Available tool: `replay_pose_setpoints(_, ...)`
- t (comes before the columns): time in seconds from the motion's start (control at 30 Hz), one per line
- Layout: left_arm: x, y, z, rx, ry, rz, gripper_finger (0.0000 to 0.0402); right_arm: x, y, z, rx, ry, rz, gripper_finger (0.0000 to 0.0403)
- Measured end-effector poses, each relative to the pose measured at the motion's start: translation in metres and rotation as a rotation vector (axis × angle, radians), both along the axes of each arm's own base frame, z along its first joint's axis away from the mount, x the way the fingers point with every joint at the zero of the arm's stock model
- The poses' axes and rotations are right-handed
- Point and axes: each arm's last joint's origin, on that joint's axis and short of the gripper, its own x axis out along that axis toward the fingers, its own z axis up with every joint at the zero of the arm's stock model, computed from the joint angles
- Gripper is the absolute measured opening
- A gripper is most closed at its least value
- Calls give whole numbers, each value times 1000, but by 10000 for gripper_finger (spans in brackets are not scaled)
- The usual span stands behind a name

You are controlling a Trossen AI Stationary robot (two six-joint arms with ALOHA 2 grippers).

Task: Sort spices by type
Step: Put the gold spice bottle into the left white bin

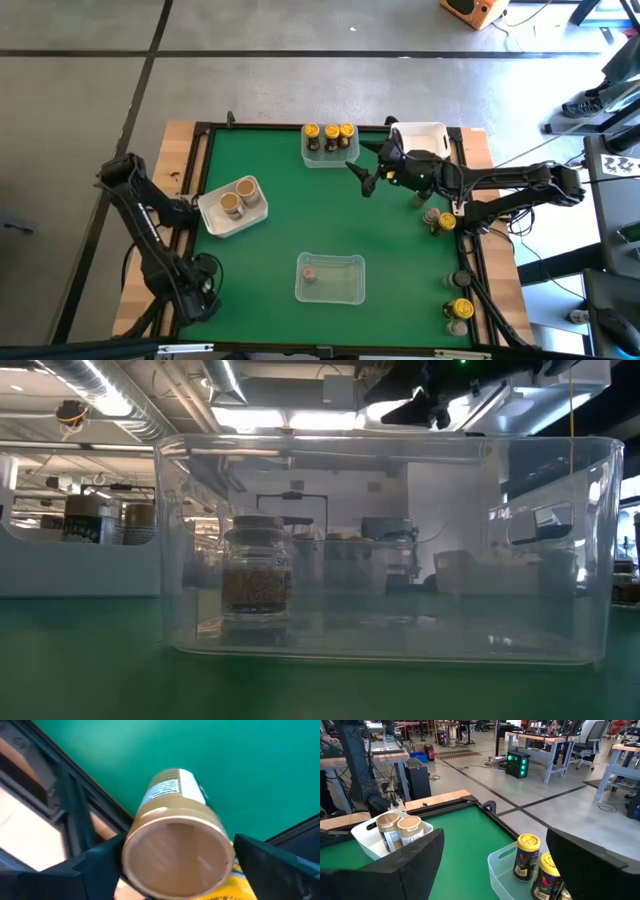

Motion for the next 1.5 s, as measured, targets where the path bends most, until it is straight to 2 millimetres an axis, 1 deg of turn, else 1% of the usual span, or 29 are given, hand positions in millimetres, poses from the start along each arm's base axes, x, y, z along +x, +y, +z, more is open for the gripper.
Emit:
replay_pose_setpoints(0.17, -1, 0, -5, -5, 5, -4, 288, 1, 0, 0, 0, 0, 0, 351)
replay_pose_setpoints(0.23, -1, 0, -5, -7, 2, -18, 270, 1, 0, 0, 0, 0, 0, 351)
replay_pose_setpoints(0.4, -1, 2, -3, -3, -18, -49, 270, 1, 0, 0, -1, -2, 0, 351)
replay_pose_setpoints(0.5, -1, 8, 6, 15, -33, -50, 270, 1, 0, 0, -2, -2, 0, 351)
replay_pose_setpoints(0.6, 1, 20, 27, 40, -68, -38, 270, 1, 0, 3, -28, -28, 0, 351)
replay_pose_setpoints(0.77, 6, 47, 62, 106, -125, -9, 270, 2, 0, 17, -91, -145, 10, 351)
replay_pose_setpoints(0.87, 9, 65, 75, 151, -113, 3, 270, 1, 0, 23, -149, -180, 9, 351)
replay_pose_setpoints(1.0, 14, 85, 90, 174, -125, 9, 270, 1, 0, 21, -180, -141, 11, 351)
replay_pose_setpoints(1.13, 23, 105, 99, 188, -187, 26, 270, 1, 0, 19, -182, -121, 13, 351)
replay_pose_setpoints(1.2, 27, 115, 101, 198, -189, 29, 270, 1, 0, 18, -186, -111, 14, 351)
replay_pose_setpoints(1.37, 37, 135, 95, 231, -164, 14, 270, 2, 0, 15, -195, -68, 18, 351)
replay_pose_setpoints(1.5, 42, 146, 87, 235, -118, -14, 271, 2, 0, 14, -194, -53, 19, 351)
